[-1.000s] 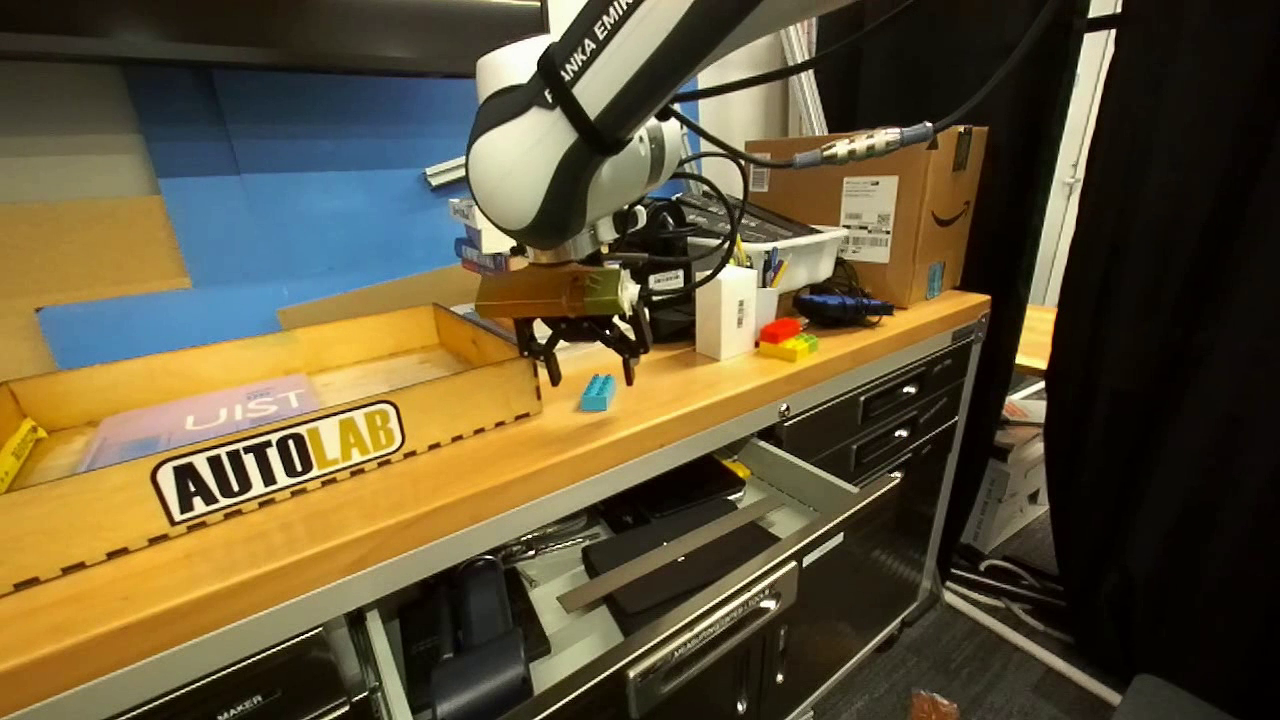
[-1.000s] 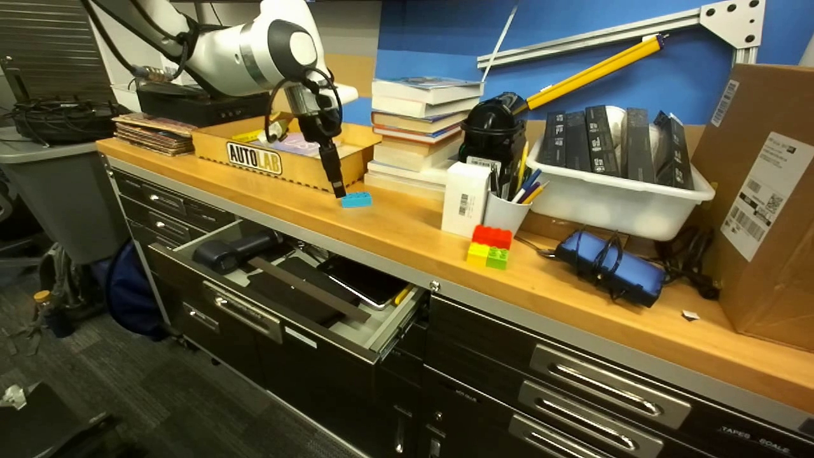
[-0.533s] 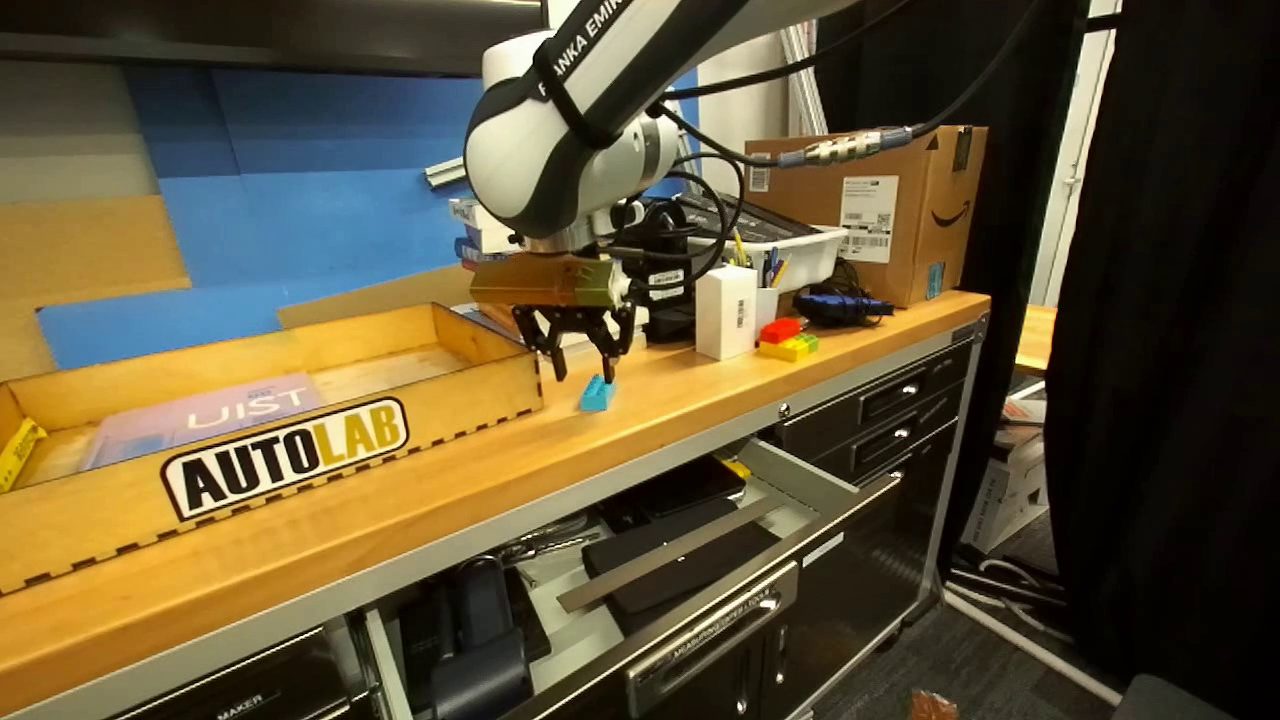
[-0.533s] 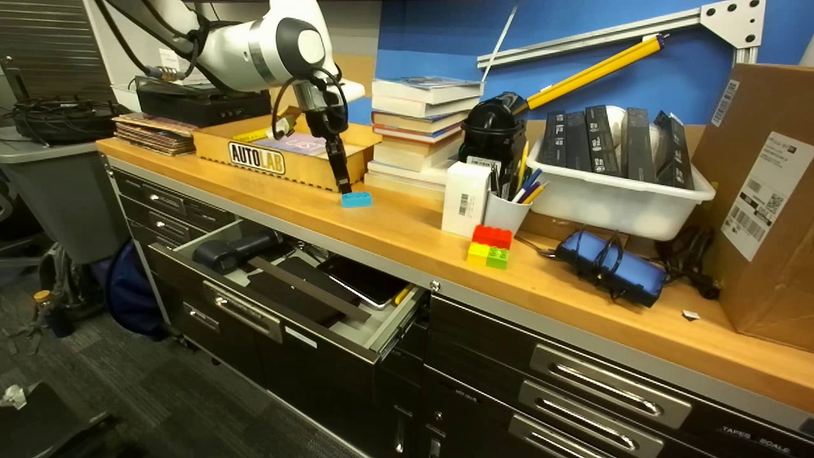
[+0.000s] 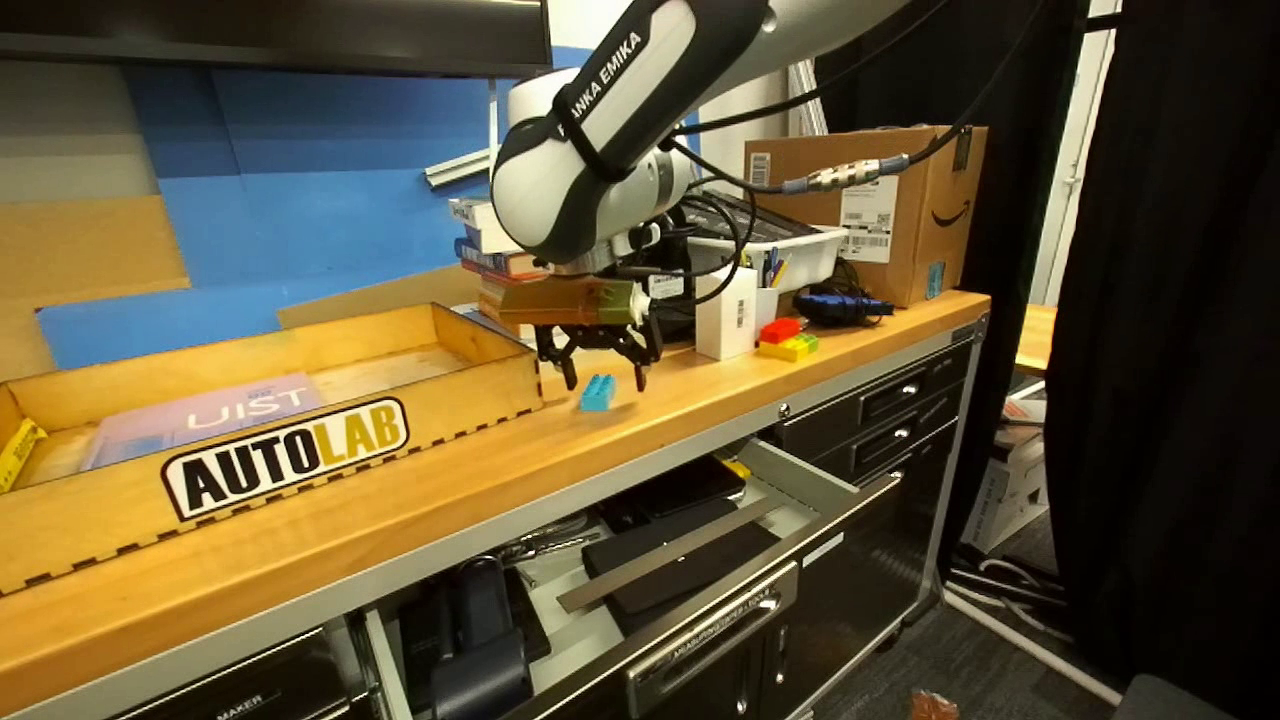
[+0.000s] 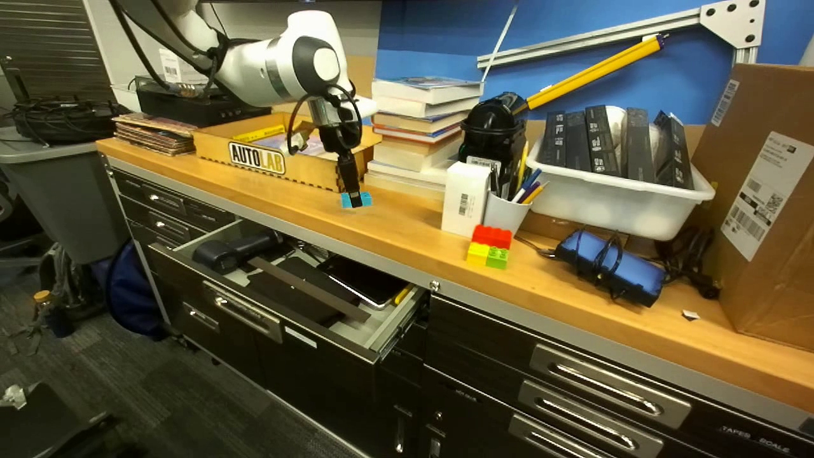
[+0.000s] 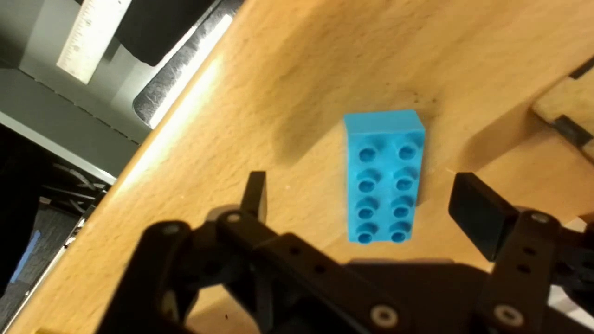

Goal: Put the blue block in the drawer, then close it

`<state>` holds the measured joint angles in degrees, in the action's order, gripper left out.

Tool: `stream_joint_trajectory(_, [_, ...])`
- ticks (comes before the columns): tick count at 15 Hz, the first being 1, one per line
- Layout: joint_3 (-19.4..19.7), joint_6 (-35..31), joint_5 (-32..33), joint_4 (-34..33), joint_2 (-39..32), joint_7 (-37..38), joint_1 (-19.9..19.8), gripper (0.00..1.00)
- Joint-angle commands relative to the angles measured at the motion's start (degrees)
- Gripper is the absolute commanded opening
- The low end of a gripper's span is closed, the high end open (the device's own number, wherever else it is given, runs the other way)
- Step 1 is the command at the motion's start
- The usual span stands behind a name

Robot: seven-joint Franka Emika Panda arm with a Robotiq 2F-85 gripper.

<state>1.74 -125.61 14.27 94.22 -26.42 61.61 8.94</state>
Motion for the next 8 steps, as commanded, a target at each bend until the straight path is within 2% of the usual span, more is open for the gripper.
stream_joint_trajectory(1, [0.55, -0.82, -1.21, -1.97, -3.34, -2.34, -0.19, 1.0])
stream_joint_trajectory(2, [0.76, -0.98, -0.85, -2.13, -3.88, -2.16, 0.04, 0.75])
stream_joint_trajectory(3, [0.71, -1.33, -1.09, -2.28, -4.08, -2.31, 0.04, 0.74])
stream_joint_trajectory(8, [0.84, -0.21, -0.61, -2.73, -3.34, -3.32, 0.39, 0.36])
